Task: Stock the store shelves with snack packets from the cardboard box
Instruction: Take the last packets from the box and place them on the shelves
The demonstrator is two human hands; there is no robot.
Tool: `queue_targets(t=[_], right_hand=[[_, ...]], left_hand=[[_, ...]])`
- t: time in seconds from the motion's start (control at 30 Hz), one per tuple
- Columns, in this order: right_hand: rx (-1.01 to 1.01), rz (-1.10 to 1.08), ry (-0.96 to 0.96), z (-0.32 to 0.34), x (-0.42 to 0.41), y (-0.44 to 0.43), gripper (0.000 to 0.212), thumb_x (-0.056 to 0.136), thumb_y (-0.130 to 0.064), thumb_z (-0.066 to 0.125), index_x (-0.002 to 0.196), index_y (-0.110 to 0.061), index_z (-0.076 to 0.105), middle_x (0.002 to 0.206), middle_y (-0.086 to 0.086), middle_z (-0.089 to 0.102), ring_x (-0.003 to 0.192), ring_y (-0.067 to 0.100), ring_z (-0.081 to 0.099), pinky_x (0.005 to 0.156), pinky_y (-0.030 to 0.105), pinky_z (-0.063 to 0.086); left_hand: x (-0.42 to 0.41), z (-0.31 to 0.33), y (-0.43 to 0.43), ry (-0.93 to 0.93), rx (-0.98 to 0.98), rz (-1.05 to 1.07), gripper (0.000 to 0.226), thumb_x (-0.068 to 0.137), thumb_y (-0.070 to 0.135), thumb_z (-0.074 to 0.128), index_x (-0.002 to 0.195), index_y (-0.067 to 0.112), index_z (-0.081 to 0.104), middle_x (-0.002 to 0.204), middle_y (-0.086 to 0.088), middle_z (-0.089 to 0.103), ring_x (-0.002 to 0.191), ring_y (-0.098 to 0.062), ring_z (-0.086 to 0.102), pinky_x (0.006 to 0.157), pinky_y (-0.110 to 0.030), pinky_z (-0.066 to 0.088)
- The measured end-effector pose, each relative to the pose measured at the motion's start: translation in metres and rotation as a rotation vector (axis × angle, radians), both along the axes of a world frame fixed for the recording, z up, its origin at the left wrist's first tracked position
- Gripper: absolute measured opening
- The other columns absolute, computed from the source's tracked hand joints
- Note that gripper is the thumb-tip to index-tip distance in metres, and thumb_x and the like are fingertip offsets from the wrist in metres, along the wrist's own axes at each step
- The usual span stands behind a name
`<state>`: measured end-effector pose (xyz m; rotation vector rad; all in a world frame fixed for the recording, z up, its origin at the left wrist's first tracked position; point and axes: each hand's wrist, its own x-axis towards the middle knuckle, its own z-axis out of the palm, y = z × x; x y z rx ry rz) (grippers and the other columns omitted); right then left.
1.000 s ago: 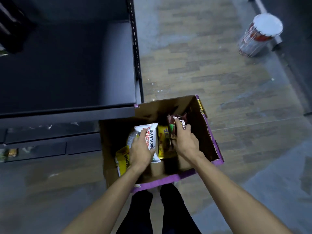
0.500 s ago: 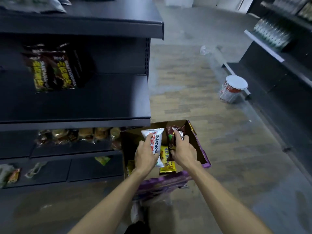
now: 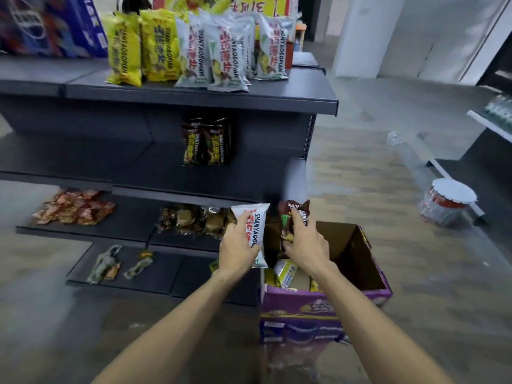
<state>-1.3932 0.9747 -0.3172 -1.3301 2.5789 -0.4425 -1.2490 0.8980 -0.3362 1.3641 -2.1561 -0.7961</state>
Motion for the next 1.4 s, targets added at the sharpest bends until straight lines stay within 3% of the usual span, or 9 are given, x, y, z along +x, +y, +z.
queue_targets(t=[0.23,0.77,1.07,1.2,1.27,1.4], right_hand=[[-0.055,0.092,0.059,0.017,0.063,-0.040,0.079,0.092,-0.027,0.064,0.153,-0.031,0.013,0.131,0.012,0.040,0.107,0.036,0.058,0.083,0.040,0.047],[-0.104,0.036,0.077,0.018,0.207,-0.180,0.083,0.092,-0.027,0.066,0.154,-0.031,0.010,0.133,0.011,0.038,0.109,0.032,0.057,0.083,0.039,0.047],[-0.108,-0.005,0.108,0.007,0.199,-0.283,0.084,0.090,-0.025,0.067,0.153,-0.029,0.011,0.143,0.017,0.032,0.112,0.040,0.055,0.087,0.047,0.047],[-0.098,0.000,0.103,0.005,0.171,-0.364,0.091,0.090,-0.024,0.066,0.156,-0.029,0.003,0.155,0.021,0.017,0.116,0.043,0.054,0.087,0.046,0.049],[-0.144,-0.007,0.116,0.001,0.160,-0.400,0.093,0.090,-0.021,0.067,0.156,-0.028,0.002,0.152,0.019,0.020,0.115,0.041,0.054,0.086,0.044,0.049],[-0.186,-0.037,0.208,-0.012,0.145,-0.452,0.093,0.087,-0.017,0.067,0.157,-0.024,0.006,0.145,0.021,0.025,0.118,0.043,0.049,0.089,0.044,0.049]], left_hand=[[0.069,0.023,-0.034,0.046,-0.071,0.074,0.077,0.081,0.018,0.073,0.146,0.032,0.033,0.106,-0.005,0.051,0.092,-0.021,0.056,0.082,-0.030,0.048],[0.210,0.041,-0.180,0.079,-0.112,0.023,0.074,0.083,0.016,0.073,0.144,0.032,0.035,0.106,-0.005,0.050,0.091,-0.016,0.049,0.074,-0.024,0.041],[0.209,0.038,-0.262,0.080,-0.117,0.014,0.076,0.082,0.019,0.074,0.145,0.033,0.034,0.103,-0.005,0.049,0.087,-0.016,0.049,0.071,-0.027,0.041],[0.201,0.041,-0.314,0.061,-0.122,0.031,0.075,0.078,0.016,0.075,0.141,0.033,0.038,0.100,-0.006,0.051,0.087,-0.022,0.055,0.078,-0.036,0.051],[0.194,0.042,-0.340,0.036,-0.119,0.043,0.075,0.075,0.016,0.075,0.139,0.033,0.038,0.102,-0.007,0.054,0.090,-0.025,0.057,0.080,-0.039,0.052],[0.183,0.032,-0.382,0.046,-0.114,0.038,0.082,0.069,0.016,0.074,0.139,0.037,0.036,0.108,-0.005,0.058,0.095,-0.025,0.057,0.077,-0.030,0.045]])
